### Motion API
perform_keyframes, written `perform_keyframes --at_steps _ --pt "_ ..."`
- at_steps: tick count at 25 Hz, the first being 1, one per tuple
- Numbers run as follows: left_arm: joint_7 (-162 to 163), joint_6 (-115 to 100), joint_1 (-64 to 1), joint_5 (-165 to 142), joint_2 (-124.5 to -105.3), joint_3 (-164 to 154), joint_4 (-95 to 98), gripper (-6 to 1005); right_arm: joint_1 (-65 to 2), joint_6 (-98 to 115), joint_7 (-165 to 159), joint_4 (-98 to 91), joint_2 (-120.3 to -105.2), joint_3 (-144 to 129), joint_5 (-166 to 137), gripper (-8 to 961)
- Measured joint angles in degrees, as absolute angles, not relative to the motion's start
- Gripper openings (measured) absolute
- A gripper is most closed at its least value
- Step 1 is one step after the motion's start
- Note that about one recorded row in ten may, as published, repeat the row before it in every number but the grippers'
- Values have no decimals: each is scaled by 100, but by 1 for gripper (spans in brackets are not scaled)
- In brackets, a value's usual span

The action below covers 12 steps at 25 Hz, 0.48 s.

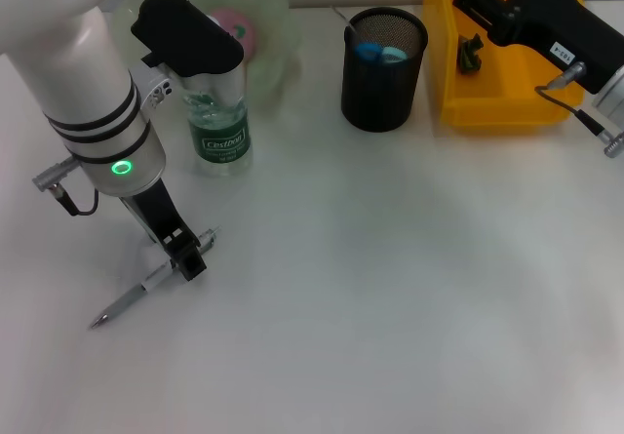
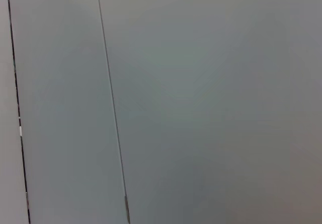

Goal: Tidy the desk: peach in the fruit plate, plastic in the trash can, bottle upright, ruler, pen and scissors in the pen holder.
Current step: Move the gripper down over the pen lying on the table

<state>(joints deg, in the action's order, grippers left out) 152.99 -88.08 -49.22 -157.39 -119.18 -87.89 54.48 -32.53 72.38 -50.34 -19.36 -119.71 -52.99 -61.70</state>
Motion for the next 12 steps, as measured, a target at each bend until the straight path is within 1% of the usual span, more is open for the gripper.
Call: perform_keyframes --at_steps 12 --pt "15266 -8782 -4942 -15742 -11918 -8788 5310 677 -3269 7233 -5021 -1933 -11971 -5300 -6170 603"
